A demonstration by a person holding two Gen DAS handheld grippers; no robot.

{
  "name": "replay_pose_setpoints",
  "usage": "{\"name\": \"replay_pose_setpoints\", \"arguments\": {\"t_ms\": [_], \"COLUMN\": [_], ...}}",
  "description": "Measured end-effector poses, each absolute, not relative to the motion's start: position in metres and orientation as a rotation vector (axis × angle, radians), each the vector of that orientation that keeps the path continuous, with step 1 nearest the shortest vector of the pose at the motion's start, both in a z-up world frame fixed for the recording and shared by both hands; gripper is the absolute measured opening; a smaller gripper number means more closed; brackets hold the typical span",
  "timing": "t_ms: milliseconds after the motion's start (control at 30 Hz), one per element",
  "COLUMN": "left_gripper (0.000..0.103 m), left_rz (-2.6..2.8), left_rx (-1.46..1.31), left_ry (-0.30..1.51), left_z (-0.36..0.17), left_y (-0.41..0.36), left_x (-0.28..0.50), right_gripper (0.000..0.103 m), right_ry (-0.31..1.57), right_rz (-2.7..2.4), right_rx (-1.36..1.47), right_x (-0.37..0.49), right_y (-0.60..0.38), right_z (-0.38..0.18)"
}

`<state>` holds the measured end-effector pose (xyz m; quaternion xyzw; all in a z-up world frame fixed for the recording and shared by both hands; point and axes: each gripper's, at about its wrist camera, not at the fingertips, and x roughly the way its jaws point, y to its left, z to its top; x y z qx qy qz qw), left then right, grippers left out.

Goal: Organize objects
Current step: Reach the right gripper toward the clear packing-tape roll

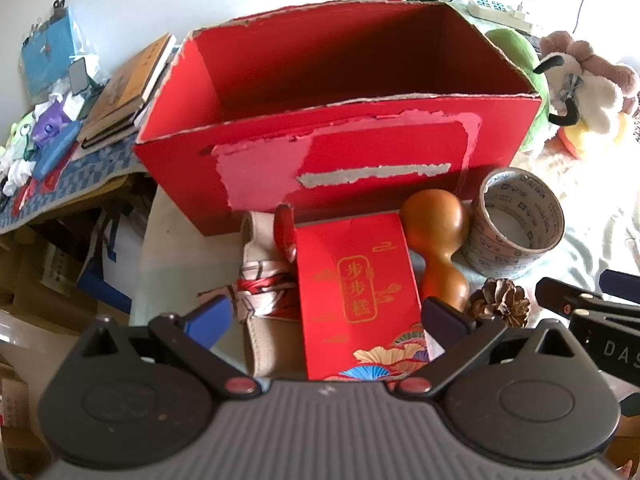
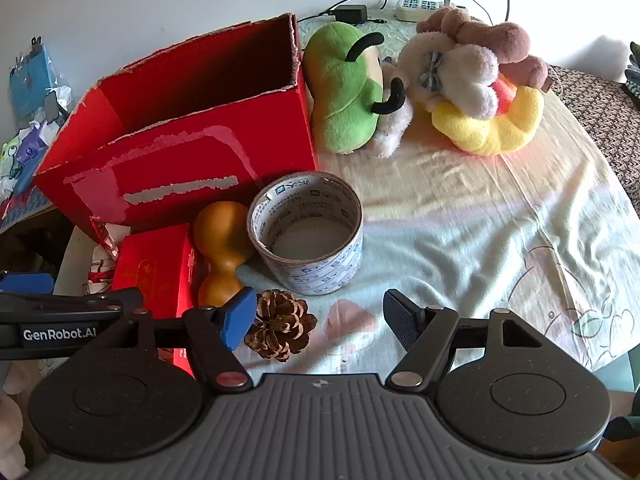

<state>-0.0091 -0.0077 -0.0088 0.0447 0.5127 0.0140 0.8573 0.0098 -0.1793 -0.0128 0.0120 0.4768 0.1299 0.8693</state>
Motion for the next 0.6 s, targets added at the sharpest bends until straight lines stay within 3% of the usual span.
{"name": "replay_pose_setpoints", "arguments": {"t_ms": [600], "left_gripper": [0.100], "left_rz": [0.124], "left_rx": [0.112], "left_ry": [1.072], "left_z": [-0.008], "left_y": [-0.027], "left_x": [0.001], "right_gripper": [0.073], "right_ry": [1.021], "right_rz": [0.350], "right_rx": [0.008], "right_x": [0.033], "right_y": [-0.196], "right_z": [-0.016]}}
